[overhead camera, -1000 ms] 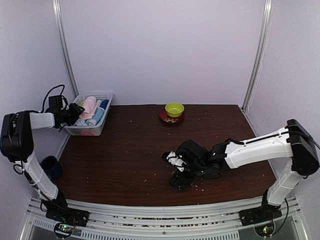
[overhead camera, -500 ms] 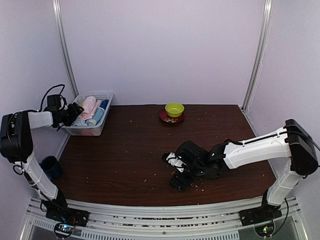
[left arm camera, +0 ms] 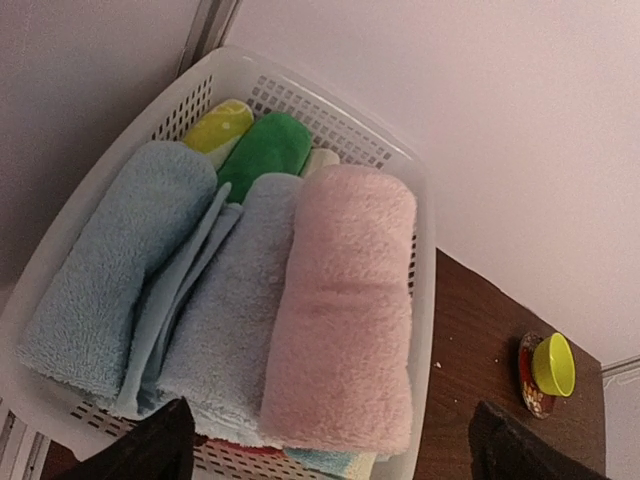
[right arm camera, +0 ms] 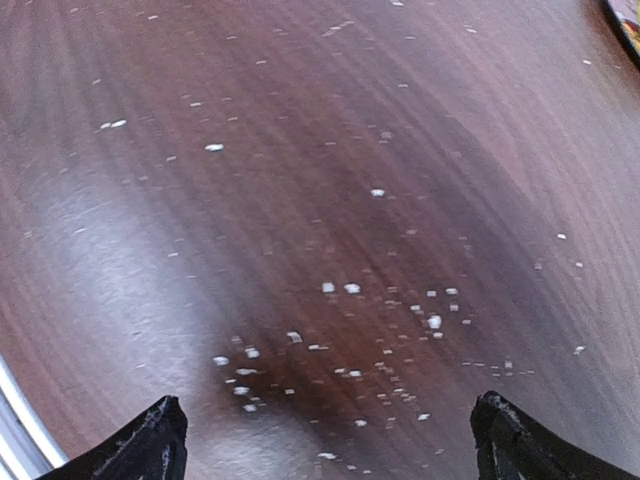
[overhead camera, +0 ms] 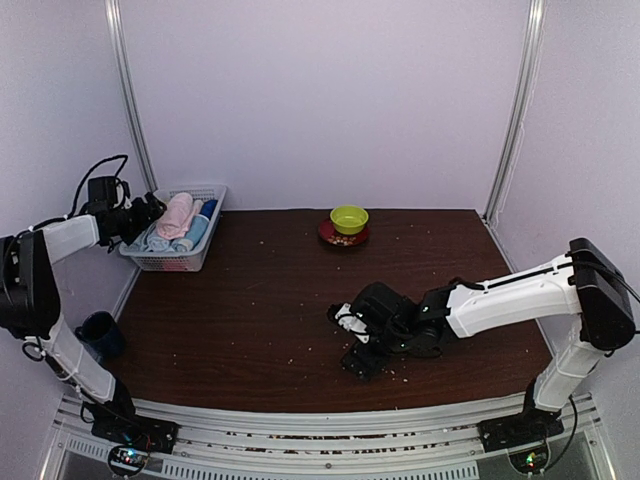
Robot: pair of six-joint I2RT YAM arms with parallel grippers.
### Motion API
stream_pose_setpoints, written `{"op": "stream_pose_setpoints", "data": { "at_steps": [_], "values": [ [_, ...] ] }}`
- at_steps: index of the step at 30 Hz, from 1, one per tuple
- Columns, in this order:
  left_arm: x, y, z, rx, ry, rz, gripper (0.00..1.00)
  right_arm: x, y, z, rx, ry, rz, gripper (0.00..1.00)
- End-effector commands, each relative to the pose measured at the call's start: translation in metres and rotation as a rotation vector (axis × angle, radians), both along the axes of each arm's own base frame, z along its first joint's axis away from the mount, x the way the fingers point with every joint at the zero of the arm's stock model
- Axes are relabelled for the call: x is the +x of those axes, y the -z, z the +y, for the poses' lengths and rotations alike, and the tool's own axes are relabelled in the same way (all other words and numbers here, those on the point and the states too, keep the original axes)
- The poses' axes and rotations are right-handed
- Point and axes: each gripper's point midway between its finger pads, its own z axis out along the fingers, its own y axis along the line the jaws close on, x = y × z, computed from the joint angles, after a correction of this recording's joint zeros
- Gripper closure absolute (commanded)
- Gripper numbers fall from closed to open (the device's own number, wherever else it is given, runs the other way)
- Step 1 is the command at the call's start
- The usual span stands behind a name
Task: Roll the towels
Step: Adjust the towel in the storage box, then reset both arms
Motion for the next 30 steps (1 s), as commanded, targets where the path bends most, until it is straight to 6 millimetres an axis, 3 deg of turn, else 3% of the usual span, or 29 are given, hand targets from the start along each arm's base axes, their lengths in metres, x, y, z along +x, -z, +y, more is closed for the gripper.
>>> {"op": "stream_pose_setpoints", "data": {
  "at_steps": [1, 9, 12, 18, 23, 30],
  "values": [
    [-0.012, -0.041, -0.019, 0.172, 0.037, -0.051, 0.02, 0.029, -0.014, -0.020, -0.014, 0.117, -0.097, 0.00],
    [-0.044, -0.029, -0.081, 0.351, 0.174, -0.031, 0.02, 0.084, -0.046, -0.060, 0.042, 0.362, -0.193, 0.00],
    [-0.056, -0.022, -0.108, 0.400, 0.238, -0.017, 0.02, 0.106, -0.076, -0.079, 0.124, 0.462, -0.217, 0.00],
    [-0.095, -0.035, -0.146, 0.512, 0.354, -0.123, 0.02, 0.142, -0.149, -0.139, 0.336, 0.641, -0.313, 0.00],
    [-0.127, -0.039, -0.157, 0.513, 0.426, -0.194, 0.02, 0.142, -0.188, -0.171, 0.407, 0.685, -0.394, 0.00],
    [-0.155, -0.057, -0.151, 0.567, 0.473, -0.245, 0.02, 0.124, -0.203, -0.200, 0.387, 0.763, -0.449, 0.00]
  ]
}}
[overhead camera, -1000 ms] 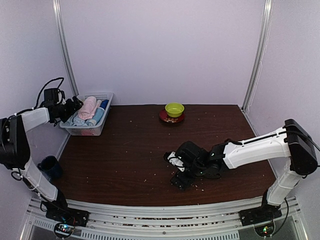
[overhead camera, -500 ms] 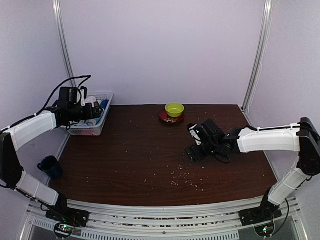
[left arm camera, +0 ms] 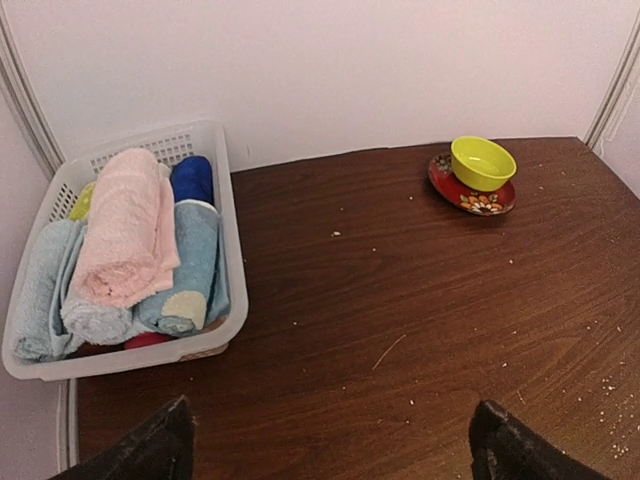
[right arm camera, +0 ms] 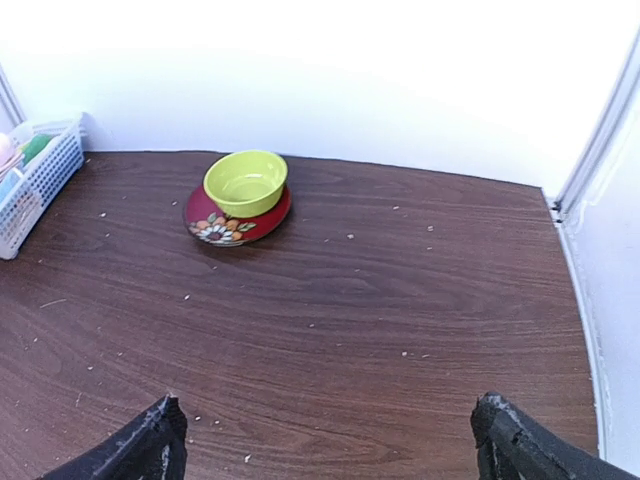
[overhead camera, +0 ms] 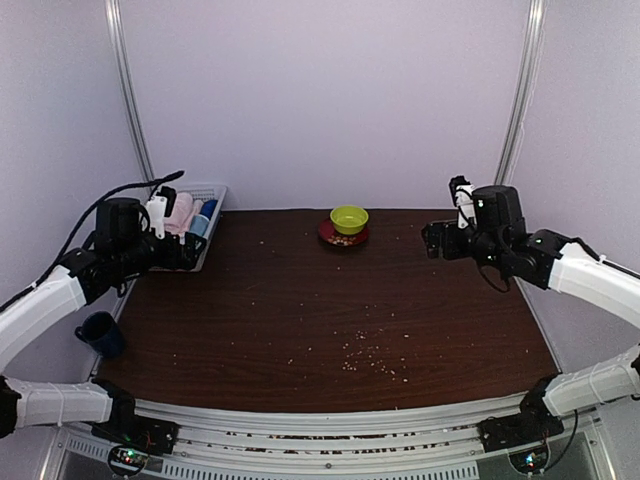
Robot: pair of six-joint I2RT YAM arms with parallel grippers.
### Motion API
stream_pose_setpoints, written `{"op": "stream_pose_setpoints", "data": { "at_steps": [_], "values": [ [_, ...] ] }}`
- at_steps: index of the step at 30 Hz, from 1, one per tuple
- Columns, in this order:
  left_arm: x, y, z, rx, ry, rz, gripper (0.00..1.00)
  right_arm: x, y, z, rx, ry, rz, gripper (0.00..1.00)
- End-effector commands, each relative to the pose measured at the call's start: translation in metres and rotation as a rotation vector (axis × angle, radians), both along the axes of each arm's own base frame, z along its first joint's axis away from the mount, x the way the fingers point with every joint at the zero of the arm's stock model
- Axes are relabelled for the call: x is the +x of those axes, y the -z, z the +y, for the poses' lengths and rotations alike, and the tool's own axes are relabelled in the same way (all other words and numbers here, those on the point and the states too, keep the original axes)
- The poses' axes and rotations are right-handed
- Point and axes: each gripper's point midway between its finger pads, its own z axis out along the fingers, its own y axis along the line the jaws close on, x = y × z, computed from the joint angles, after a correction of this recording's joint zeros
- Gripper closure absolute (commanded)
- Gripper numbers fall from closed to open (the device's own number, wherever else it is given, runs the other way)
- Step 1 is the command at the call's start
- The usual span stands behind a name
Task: Roll the towels
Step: Reset both arms
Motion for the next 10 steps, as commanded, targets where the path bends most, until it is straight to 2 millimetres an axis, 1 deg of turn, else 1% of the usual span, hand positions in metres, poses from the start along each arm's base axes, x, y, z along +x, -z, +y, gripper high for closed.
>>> {"op": "stream_pose_setpoints", "data": {
  "at_steps": [1, 4, 6, 8, 10],
  "values": [
    [-0.012, -0.013, 0.002, 0.060, 0.045, -0.057, 0.02, -0.014, -0.005, -0.026, -0.023, 0.087, -0.023, 0.00],
    [-0.015, -0.010, 0.008, 0.096, 0.031, -0.067, 0.02, -0.022, -0.013, -0.038, -0.029, 0.112, -0.055, 0.00],
    [-0.016, -0.006, 0.009, 0.094, 0.025, -0.069, 0.02, -0.025, -0.014, -0.042, -0.041, 0.124, -0.058, 0.00],
    [-0.018, -0.005, 0.008, 0.078, 0.034, -0.072, 0.02, -0.025, -0.016, -0.045, -0.046, 0.136, -0.061, 0.00],
    [-0.018, -0.006, 0.010, 0.069, 0.017, -0.074, 0.02, -0.025, -0.018, -0.044, -0.048, 0.134, -0.054, 0.00]
  ]
}}
